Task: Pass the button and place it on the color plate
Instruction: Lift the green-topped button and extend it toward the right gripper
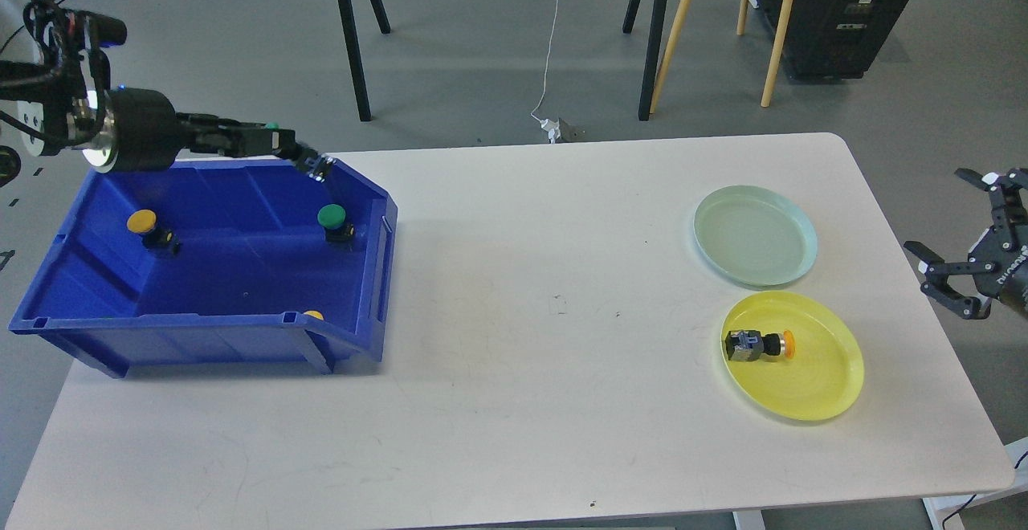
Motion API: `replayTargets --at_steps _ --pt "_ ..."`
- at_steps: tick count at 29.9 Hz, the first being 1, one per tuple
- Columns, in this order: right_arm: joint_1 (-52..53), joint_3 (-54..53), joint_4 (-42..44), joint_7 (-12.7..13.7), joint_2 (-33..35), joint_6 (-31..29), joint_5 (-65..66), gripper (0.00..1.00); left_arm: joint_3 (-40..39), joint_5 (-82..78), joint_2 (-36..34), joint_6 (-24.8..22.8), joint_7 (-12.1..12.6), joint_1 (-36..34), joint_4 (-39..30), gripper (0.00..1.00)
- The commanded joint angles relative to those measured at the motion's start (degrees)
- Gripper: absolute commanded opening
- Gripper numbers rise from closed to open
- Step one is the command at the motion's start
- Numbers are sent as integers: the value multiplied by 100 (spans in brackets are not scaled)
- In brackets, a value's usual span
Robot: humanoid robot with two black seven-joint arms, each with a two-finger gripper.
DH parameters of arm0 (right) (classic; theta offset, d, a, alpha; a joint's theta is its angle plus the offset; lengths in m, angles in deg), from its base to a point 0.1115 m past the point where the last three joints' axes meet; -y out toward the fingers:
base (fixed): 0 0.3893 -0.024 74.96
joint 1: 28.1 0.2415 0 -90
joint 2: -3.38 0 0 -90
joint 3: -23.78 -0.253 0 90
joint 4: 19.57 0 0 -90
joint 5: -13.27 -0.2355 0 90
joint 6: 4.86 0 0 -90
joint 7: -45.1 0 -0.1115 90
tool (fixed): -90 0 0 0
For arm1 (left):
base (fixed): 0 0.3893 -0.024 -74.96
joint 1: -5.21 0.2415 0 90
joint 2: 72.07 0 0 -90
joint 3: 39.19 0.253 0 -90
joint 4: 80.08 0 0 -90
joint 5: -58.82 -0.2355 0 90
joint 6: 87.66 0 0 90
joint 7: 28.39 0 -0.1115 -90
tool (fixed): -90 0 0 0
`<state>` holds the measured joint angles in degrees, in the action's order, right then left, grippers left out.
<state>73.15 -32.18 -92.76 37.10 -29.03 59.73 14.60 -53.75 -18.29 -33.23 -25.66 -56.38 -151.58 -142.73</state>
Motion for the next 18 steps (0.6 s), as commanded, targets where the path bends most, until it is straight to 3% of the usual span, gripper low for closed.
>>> replayTargets --at_steps 1,5,9,15,18 --pt "709 -3 -126 500 -55 -259 8 100 -574 1064 877 1 -1 53 120 4" --pt "1360 251 -30 1002 -580 -259 8 100 -609 1839 2300 1 -1 158 823 4" --pt "2256 1181 181 1108 -1100 -259 8 100 -592 1955 3365 1 -1 307 1482 4" --pt "3338 2431 1060 1152 -2092 -259 -491 100 -522 1911 4095 1 -1 510 2081 5" --pt "3471 2493 1201 1380 -2427 -259 -923 100 -513 1858 4254 1 -1 598 2274 5"
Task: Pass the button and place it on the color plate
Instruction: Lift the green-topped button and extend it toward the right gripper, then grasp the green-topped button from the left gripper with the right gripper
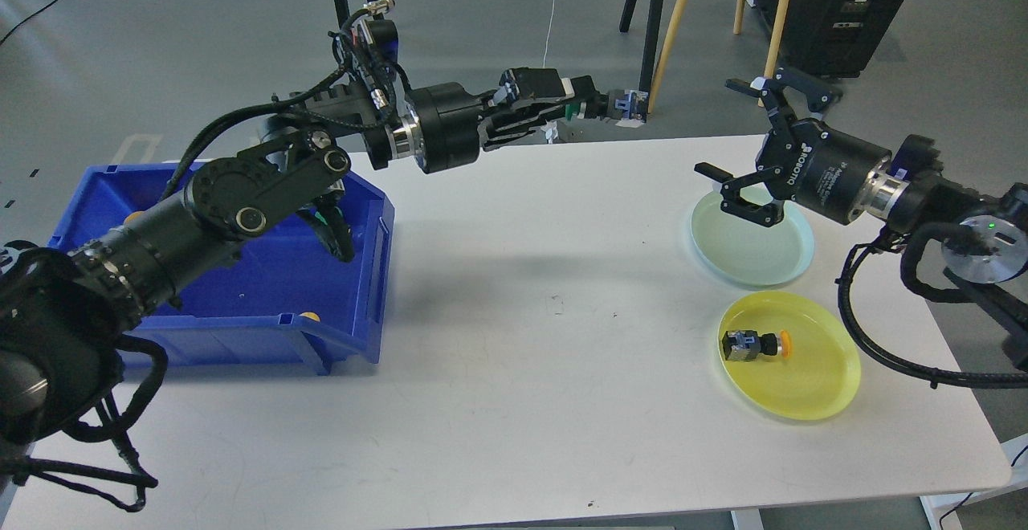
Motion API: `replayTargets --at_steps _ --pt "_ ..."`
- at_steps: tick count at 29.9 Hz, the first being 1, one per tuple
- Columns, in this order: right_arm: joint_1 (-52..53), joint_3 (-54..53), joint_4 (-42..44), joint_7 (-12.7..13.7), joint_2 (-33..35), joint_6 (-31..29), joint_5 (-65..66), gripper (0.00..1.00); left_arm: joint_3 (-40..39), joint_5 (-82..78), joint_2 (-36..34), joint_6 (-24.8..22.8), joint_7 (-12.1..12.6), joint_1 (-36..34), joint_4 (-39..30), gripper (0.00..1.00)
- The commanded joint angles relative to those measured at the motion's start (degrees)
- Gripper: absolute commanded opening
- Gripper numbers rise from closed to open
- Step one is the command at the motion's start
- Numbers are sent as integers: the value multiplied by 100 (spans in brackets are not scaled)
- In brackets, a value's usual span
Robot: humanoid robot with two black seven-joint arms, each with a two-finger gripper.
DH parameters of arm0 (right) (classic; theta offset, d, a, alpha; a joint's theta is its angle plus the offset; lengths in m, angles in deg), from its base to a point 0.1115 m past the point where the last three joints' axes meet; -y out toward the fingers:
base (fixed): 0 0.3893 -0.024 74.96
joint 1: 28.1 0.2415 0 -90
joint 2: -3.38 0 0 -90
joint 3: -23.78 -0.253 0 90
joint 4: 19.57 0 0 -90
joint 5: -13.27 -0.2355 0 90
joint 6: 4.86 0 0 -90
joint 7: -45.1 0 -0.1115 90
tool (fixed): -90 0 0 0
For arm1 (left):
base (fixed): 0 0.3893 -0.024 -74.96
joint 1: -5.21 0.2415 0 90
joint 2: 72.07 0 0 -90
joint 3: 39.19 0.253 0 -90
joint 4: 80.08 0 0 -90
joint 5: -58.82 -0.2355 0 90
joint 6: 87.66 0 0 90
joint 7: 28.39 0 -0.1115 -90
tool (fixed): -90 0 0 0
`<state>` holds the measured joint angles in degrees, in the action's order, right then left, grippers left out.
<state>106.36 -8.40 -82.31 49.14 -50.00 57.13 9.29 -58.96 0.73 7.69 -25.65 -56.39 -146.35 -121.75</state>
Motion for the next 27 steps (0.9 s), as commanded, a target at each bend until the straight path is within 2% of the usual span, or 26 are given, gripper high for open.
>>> replayTargets --at_steps 1,8,15,20,21,22,25,27 --pt "185 124 183 220 -366 1 -437 100 0 -53 198 0 -1 91 212 5" --pt "387 159 192 290 -541 1 -446 100 -1 -53 234 0 -1 92 256 5" --pt "695 678 175 291 -674 1 -464 99 -1 -44 243 0 -1 92 265 5" --pt "695 669 157 290 -753 1 -464 95 -1 -44 234 0 -1 92 283 5" --pt "704 669 148 290 -753 1 -464 91 -1 -44 243 0 -1 92 309 5" --pt "695 652 139 290 -753 1 -473 83 -1 -44 243 0 -1 92 318 5" --pt "695 608 131 282 -753 1 -508 51 -9 -44 243 0 -1 100 336 5" --pt "695 599 131 282 -735 1 -560 40 -1 -44 260 0 -1 92 336 5"
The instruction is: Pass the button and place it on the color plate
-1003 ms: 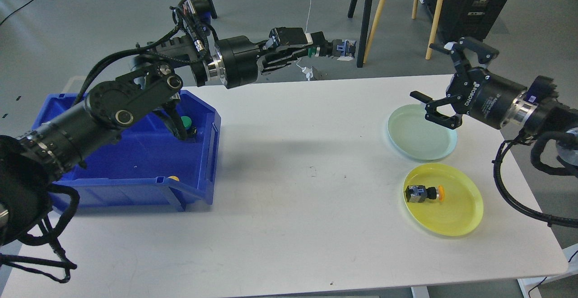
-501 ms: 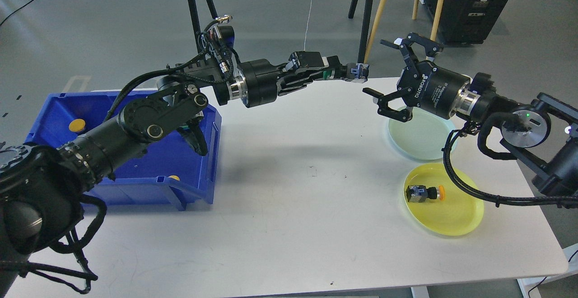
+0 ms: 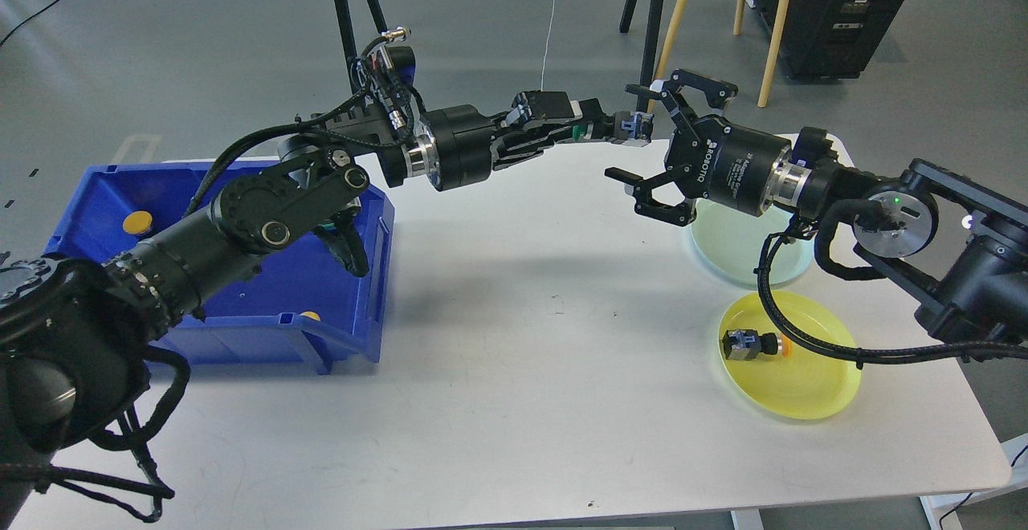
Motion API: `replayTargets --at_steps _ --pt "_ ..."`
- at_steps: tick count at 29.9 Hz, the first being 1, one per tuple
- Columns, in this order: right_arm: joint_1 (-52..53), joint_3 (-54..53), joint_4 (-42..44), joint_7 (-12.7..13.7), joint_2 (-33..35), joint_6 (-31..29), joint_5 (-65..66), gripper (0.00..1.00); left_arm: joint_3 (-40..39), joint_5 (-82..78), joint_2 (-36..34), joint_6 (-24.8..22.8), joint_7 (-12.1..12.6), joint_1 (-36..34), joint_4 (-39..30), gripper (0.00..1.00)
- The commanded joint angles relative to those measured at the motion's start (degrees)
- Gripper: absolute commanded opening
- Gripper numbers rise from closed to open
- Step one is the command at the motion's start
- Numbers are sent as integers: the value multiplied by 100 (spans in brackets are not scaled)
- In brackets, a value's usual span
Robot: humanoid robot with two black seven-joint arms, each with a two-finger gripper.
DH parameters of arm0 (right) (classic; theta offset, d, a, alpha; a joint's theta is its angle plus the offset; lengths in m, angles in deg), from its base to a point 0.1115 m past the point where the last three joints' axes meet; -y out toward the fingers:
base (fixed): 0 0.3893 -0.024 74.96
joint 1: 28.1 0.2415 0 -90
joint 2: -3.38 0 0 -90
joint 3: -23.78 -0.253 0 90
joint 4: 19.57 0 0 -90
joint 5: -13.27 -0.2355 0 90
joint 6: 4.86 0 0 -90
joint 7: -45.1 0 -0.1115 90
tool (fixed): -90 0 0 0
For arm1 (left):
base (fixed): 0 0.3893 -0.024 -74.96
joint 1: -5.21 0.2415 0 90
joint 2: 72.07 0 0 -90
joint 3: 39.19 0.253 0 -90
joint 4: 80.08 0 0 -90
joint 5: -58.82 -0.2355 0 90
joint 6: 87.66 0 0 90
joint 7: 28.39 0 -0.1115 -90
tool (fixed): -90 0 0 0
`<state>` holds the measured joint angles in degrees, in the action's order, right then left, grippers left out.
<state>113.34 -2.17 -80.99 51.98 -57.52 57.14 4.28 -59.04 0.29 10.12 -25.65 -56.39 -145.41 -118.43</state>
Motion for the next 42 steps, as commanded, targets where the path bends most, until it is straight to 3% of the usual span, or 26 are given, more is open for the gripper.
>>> replayTargets --at_steps 1,2,3,4,14,17,18,19,20,21,24,28,33,38,42 --pt "-2 -24 -10 -3 35 0 -68 34 7 0 26 0 0 -2 3 5" --pt "-2 -24 -19 -3 52 0 -68 24 7 0 43 0 0 -2 3 5" --pt "-11 -32 -19 -11 52 0 -68 8 7 0 26 0 0 -2 3 5" --pt "-11 -41 -11 -20 44 0 -68 1 7 0 43 0 0 -2 3 5" --pt "-37 -50 -72 -20 44 0 -77 1 -2 0 26 0 0 7 3 7" --pt "-46 -50 -81 -20 44 0 -77 1 -10 9 43 0 0 7 3 13" --pt "-55 -50 -81 -20 52 0 -77 1 -28 26 43 0 0 15 3 24" --pt "-64 -59 -81 -20 61 0 -77 1 -71 61 69 0 0 15 3 44" --pt "-73 -85 -81 -12 61 0 -77 1 -81 88 113 0 0 7 -6 70" --pt "-90 -111 -81 -20 70 0 -77 1 -81 114 148 0 0 15 -6 78" --pt "-204 -199 -63 -20 70 0 -77 1 -72 167 131 0 0 7 -6 87" --pt "-712 -716 173 -99 0 5 -68 1 -81 228 122 0 0 15 -6 90" --pt "-1496 -1622 876 -108 -123 838 -68 1 -81 360 122 0 0 15 3 90" --pt "-1505 -1326 1912 -117 -254 2262 676 1 -81 387 131 0 0 15 3 90" --pt "-1347 -1157 2371 -108 -694 2492 1627 1 -81 387 131 0 0 15 3 90"
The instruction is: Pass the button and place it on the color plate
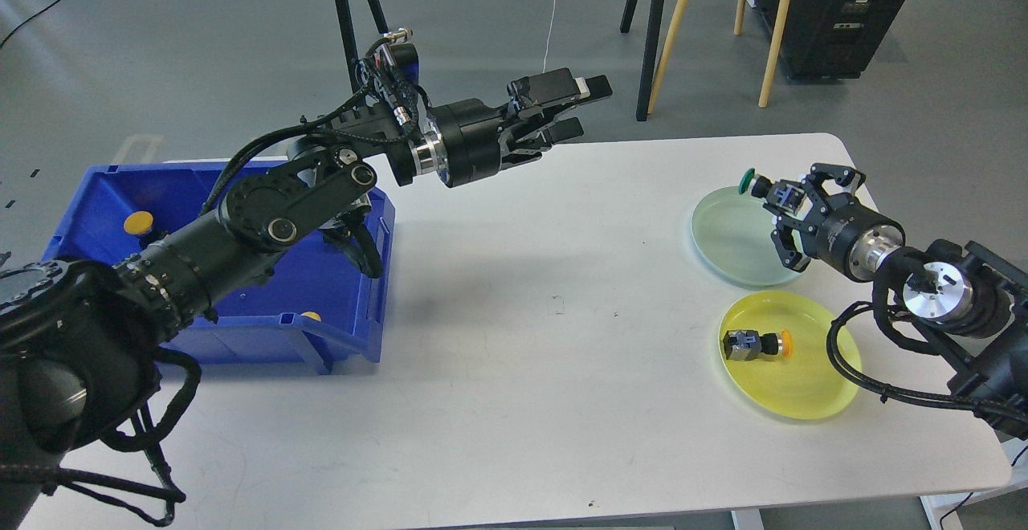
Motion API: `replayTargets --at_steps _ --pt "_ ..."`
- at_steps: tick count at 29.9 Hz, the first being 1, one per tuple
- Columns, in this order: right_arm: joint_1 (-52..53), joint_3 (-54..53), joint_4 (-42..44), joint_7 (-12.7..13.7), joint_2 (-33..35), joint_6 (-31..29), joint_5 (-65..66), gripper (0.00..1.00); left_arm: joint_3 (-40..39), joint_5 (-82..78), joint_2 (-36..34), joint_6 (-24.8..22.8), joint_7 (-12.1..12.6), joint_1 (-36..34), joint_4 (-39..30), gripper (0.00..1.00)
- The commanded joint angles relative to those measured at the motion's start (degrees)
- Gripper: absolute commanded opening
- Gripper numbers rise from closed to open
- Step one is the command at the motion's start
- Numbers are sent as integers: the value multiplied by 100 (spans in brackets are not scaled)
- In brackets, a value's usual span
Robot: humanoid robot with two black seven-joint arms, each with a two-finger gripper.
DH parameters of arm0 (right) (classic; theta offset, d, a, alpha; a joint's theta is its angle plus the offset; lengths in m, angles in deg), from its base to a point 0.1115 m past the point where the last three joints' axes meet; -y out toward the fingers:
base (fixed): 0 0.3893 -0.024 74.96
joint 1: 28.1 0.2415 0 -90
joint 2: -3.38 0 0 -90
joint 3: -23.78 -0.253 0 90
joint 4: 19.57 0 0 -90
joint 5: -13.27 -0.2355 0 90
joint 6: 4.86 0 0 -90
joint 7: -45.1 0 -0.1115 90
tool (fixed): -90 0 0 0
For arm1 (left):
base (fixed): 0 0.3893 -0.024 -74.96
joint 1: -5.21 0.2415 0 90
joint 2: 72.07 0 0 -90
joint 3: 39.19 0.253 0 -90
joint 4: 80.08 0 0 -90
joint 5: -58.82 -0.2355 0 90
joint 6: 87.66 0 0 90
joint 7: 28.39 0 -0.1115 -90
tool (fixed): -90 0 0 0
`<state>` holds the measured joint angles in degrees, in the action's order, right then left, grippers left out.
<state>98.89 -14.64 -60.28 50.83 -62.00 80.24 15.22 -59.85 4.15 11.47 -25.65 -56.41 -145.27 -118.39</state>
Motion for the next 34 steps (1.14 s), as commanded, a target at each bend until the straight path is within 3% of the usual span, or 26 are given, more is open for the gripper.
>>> replayTargets --at_steps 1,2,4,6,7,13,17,21,25,34 --pt "106 81 370 7 -281 235 622 1 0 1 -4 -1 1 2 -1 90" --pt "115 98 440 7 -290 288 640 6 -9 1 -4 -1 1 2 -1 90" --pt "142 98 537 -2 -395 419 640 30 -9 27 -13 -1 1 2 -1 90" --pt "159 89 546 -2 -484 560 640 72 0 88 -13 -1 1 2 -1 90" --pt "177 89 520 7 -484 561 631 100 0 123 -13 -1 1 11 -1 90" --pt "177 -7 284 7 -414 561 605 100 0 992 -144 -1 1 -7 17 92" --pt "177 -752 -620 7 -133 377 605 100 -9 1984 -662 -1 1 -24 17 94" --pt "168 -1903 -1500 -2 -53 -763 605 100 -9 2785 -1180 -1 1 -51 17 99" --pt "387 -2055 -1388 -125 -88 -2310 500 100 -96 2936 -1357 -1 1 -33 122 100" --pt "423 -1914 -825 -186 -97 -2310 -107 100 -465 2936 -1481 -1 1 204 122 100"
